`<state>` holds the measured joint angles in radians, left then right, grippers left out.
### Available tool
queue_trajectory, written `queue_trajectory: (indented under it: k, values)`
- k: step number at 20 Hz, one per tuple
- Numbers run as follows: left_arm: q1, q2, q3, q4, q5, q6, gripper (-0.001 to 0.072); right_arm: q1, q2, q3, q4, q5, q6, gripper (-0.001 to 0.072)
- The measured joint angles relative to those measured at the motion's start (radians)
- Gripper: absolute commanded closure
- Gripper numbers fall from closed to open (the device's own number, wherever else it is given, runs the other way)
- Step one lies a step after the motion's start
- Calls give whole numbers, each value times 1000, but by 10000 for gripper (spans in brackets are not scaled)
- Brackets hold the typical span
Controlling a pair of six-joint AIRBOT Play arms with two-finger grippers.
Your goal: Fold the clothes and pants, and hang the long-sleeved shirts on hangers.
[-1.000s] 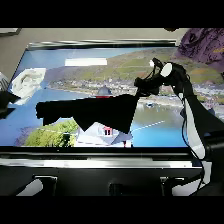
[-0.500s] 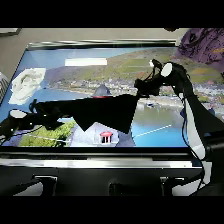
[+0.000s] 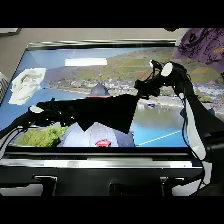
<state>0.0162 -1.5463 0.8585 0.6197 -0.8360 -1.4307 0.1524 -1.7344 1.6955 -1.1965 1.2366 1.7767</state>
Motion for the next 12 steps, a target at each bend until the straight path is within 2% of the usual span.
queue_trajectory:
  k: [6, 8, 12]
  values:
    - [25, -14, 163, 7, -117, 51, 689, 0, 43, 0, -15, -34, -17, 676]
    - [66, 29, 282, 33, -149, 26, 690, 0, 97, 0, -42, -82, -48, 676]
    - [166, 155, 645, 217, -214, -78, 689, 0, 287, 0, -165, -207, -84, 675]
